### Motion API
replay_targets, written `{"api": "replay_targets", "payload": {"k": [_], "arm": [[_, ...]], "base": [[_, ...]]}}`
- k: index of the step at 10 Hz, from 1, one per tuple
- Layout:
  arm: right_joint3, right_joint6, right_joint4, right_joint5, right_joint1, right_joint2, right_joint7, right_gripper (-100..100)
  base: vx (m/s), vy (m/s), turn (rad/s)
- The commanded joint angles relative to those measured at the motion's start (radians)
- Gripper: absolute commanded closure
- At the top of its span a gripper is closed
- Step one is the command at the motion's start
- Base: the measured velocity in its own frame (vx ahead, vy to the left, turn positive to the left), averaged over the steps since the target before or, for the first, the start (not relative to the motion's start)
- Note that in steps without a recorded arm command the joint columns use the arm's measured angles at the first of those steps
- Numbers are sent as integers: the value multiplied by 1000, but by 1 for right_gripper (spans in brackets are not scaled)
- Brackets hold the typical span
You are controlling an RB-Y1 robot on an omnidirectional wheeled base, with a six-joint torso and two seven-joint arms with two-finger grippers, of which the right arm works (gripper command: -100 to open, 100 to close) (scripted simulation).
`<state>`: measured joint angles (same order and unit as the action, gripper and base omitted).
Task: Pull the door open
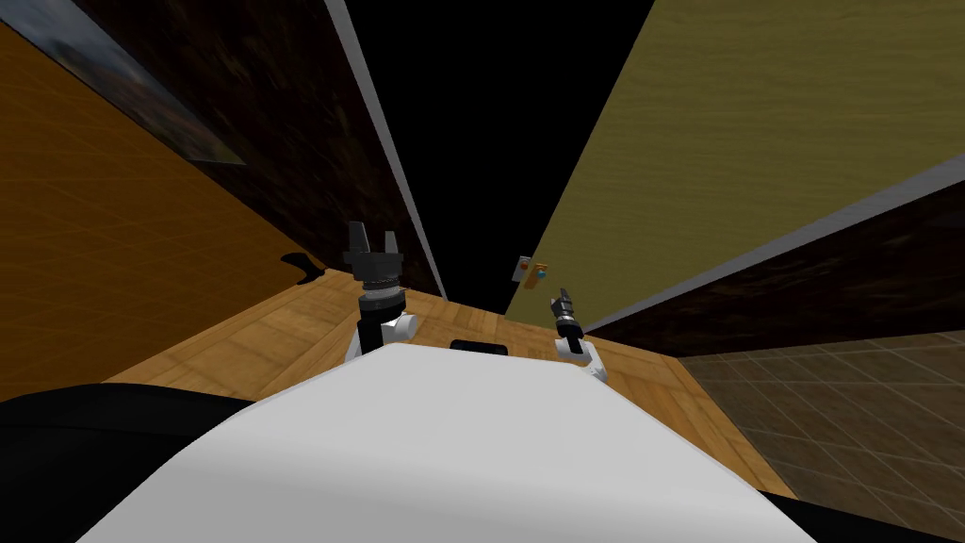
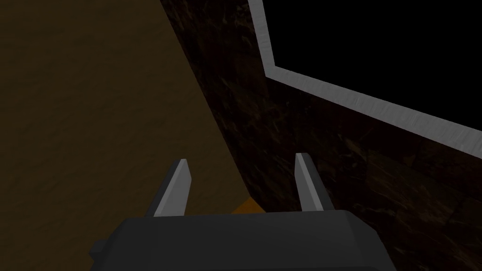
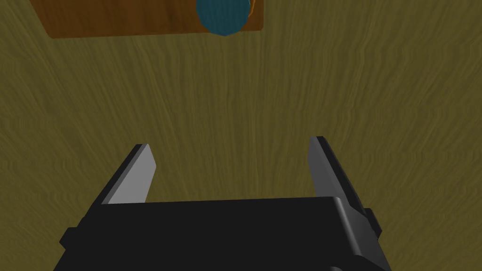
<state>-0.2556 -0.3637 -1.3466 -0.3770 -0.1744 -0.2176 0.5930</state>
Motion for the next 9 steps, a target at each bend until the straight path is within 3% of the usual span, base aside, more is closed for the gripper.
{"api": "replay_targets", "payload": {"k": [1, 2, 5, 8, 9], "arm": [[-29, 3, 24, 5, -5, -2, -13, -100], [-46, 9, 36, 10, -4, -4, -20, -100], [-37, 7, 37, 10, 19, 5, -27, -100], [-9, 0, 29, 7, 50, 21, -29, -100], [-15, 7, 28, 7, 44, 18, -28, -100]], "base": [[-12, -74, -153], [130, -83, -89], [198, -27, 54], [229, 73, 133], [104, 50, 19]]}}
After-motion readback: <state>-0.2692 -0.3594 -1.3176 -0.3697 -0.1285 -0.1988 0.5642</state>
